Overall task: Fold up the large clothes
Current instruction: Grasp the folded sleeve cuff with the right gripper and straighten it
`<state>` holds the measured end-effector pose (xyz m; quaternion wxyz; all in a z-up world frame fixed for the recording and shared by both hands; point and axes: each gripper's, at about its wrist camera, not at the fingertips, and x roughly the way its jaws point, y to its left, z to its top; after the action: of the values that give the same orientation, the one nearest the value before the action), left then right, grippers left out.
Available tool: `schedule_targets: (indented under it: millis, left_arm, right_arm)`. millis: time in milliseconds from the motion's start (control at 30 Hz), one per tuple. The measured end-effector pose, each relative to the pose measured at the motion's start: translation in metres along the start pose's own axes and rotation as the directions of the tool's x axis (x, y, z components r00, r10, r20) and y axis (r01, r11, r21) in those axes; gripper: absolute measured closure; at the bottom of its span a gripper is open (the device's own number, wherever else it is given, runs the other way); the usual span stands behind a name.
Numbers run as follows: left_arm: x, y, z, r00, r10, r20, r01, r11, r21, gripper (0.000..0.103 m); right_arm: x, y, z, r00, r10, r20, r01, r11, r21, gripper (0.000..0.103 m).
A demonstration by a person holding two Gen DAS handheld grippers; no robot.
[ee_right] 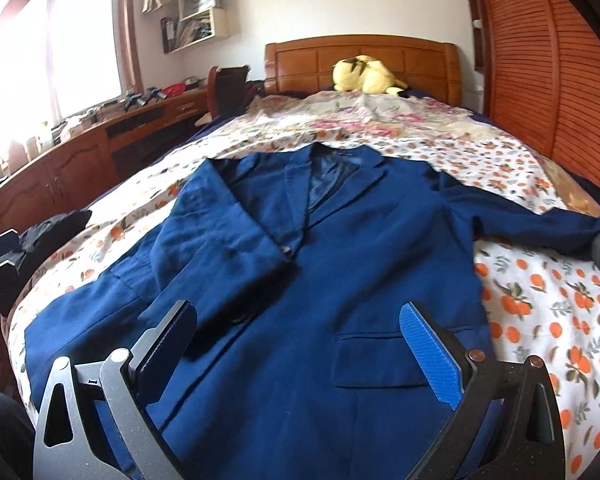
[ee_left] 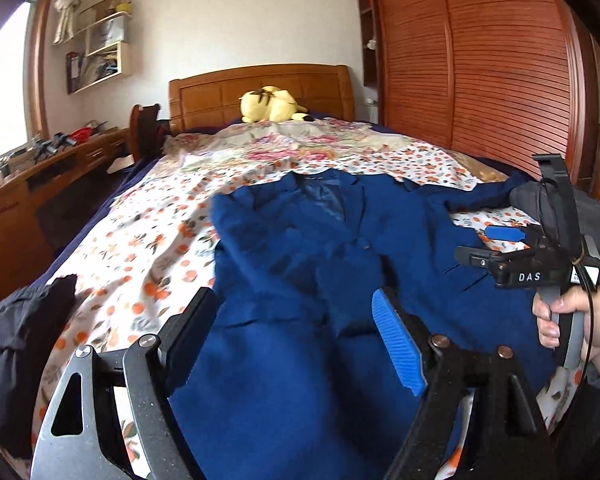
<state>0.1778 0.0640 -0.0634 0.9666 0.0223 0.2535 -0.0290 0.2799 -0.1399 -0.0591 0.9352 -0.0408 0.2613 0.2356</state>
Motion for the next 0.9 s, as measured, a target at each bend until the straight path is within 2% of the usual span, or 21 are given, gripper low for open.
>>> schedule_targets:
  millis: [233, 400, 467, 600, 633, 667, 700, 833, 900]
  left_arm:
    - [0.001, 0.033, -0.019, 0.999, 0.021, -0.024, -0.023, 0.997, -0.075, 0.022]
    - [0.0, 0.046, -0.026, 0.999, 0.039, -0.028, -0.042, 0.995, -0.087, 0.022]
    - [0.0, 0.05, -0.029, 0.999, 0.038, -0.036, -0.041, 0.995, -0.09, 0.022]
    - [-0.001, 0.056, -0.033, 0.998, 0.036, -0.046, -0.04, 0.995, -0.086, 0.022]
    - [-0.001, 0.057, -0.033, 0.998, 0.038, -0.049, -0.042, 0.996, -0.085, 0.022]
    - [0.0, 0.058, -0.034, 0.998, 0.04, -0.051, -0.044, 0.996, -0.083, 0.022]
    - [0.0, 0.059, -0.035, 0.998, 0.041, -0.051, -0.045, 0.996, -0.083, 0.022]
    - [0.0, 0.063, -0.036, 0.998, 0.032, -0.054, -0.037, 0.995, -0.093, 0.022]
    - [0.001, 0.062, -0.036, 0.998, 0.027, -0.053, -0.032, 0.994, -0.1, 0.022]
  right_arm:
    - [0.031, 0.028, 0.01, 0.997, 0.051, -0.05, -0.055, 0.996, -0.07, 0.004]
    - [0.046, 0.06, 0.019, 0.988, 0.13, -0.088, -0.141, 0.98, -0.138, 0.009]
    - [0.058, 0.073, 0.018, 0.978, 0.162, -0.128, -0.184, 0.967, -0.177, 0.012]
    - [0.089, 0.084, 0.009, 0.961, 0.155, -0.228, -0.215, 0.939, -0.267, 0.014]
    - [0.098, 0.087, 0.006, 0.954, 0.148, -0.26, -0.219, 0.938, -0.27, 0.021]
    - [0.105, 0.084, 0.002, 0.945, 0.148, -0.292, -0.227, 0.939, -0.259, 0.033]
    - [0.108, 0.081, 0.001, 0.942, 0.154, -0.299, -0.233, 0.94, -0.249, 0.04]
    - [0.095, 0.062, 0.007, 0.946, 0.197, -0.255, -0.255, 0.943, -0.214, 0.081]
    - [0.089, 0.051, 0.009, 0.953, 0.19, -0.238, -0.239, 0.95, -0.202, 0.089]
